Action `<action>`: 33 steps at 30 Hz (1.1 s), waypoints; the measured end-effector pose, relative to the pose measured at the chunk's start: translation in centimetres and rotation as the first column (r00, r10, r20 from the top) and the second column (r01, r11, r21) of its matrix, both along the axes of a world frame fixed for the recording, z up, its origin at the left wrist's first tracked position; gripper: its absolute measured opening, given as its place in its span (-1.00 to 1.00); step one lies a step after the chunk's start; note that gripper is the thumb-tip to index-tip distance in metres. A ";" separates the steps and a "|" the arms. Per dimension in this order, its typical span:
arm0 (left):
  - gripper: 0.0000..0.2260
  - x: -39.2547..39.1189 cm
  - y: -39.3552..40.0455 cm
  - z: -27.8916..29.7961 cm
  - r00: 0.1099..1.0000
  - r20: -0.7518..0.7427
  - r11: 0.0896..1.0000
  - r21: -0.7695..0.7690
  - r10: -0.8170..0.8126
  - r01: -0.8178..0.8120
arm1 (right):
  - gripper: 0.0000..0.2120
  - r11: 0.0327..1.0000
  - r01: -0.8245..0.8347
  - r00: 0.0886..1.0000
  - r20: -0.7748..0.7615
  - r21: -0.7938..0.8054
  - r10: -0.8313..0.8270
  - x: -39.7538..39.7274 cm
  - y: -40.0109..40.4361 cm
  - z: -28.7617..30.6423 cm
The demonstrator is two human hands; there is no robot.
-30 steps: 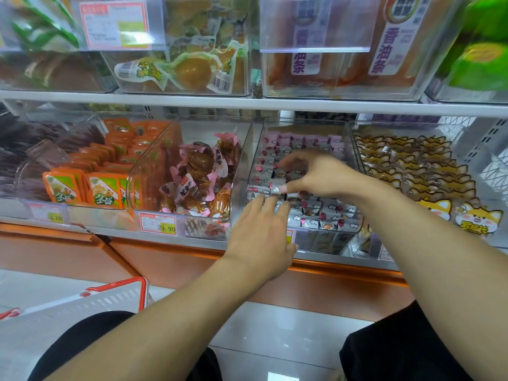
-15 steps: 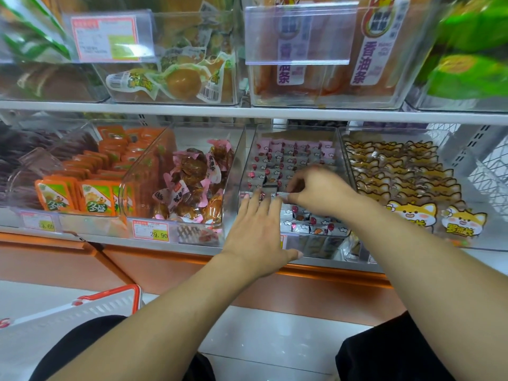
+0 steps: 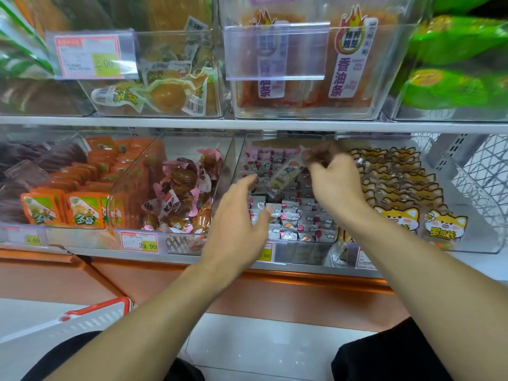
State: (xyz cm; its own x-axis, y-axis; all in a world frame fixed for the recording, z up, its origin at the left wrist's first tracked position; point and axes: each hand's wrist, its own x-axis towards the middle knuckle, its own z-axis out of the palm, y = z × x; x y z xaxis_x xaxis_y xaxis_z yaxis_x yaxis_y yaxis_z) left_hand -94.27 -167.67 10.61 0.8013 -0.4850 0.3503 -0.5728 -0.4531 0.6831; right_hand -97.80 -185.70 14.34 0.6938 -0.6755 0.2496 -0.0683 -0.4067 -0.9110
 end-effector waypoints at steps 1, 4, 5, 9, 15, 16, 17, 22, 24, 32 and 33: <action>-0.53 0.0 0.3 0.5 0.999 -0.043 0.995 -0.096 0.006 -0.010 | -0.88 0.996 0.005 0.999 0.050 0.089 -0.009 -0.4 0.0 0.3; -0.71 0.1 0.9 1.6 0.971 -0.238 0.952 -0.300 -0.011 -0.063 | -0.90 0.910 -0.084 0.987 0.158 0.406 0.021 -1.6 0.4 1.1; -0.75 0.2 1.1 1.8 0.948 -0.317 0.940 -0.330 -0.026 -0.084 | -0.91 0.855 -0.128 0.983 0.178 0.502 0.043 -2.0 0.6 1.2; -0.82 -0.1 1.1 2.0 0.783 -0.595 0.887 -0.442 -0.182 -0.130 | -0.91 0.618 -0.250 0.968 0.213 0.745 0.136 -3.3 1.3 1.1; -0.67 0.1 0.7 2.1 0.676 -0.678 0.835 -0.524 -0.289 -0.169 | -0.90 0.529 -0.239 0.971 0.188 0.814 0.150 -4.4 1.1 0.8; -0.63 0.2 0.7 2.0 0.672 -0.677 0.834 -0.529 -0.301 -0.159 | -0.91 0.535 -0.233 0.972 0.178 0.812 0.153 -4.6 1.1 0.8; -0.61 0.3 0.8 2.0 0.671 -0.671 0.830 -0.538 -0.315 -0.148 | -0.90 0.538 -0.234 0.971 0.169 0.810 0.168 -4.7 1.1 0.8; -0.70 0.4 1.4 2.1 0.714 -0.597 0.820 -0.570 -0.367 -0.055 | -0.60 0.575 -0.283 0.909 0.024 0.768 0.415 -5.5 0.6 1.0; -0.72 0.3 1.7 2.2 0.722 -0.572 0.827 -0.563 -0.389 0.001 | -0.63 0.612 -0.292 0.893 -0.021 0.735 0.451 -5.6 0.5 1.1; -0.58 0.3 2.0 2.5 0.503 -0.727 0.782 -0.605 -0.467 -0.148 | -0.63 0.645 -0.387 0.877 0.047 0.659 0.479 -5.5 0.2 0.4; -0.52 0.3 2.0 2.6 0.457 -0.759 0.791 -0.587 -0.464 -0.173 | -0.63 0.645 -0.413 0.868 0.064 0.643 0.492 -5.5 0.2 0.3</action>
State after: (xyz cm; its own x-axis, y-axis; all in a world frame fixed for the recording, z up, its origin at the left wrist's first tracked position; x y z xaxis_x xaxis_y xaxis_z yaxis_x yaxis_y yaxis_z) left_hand -93.97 -165.72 13.25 0.7557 -0.6152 -0.2246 0.4123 0.1804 0.8930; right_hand -103.29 -185.53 14.67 0.9501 -0.2402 -0.1991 -0.1416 0.2364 -0.9613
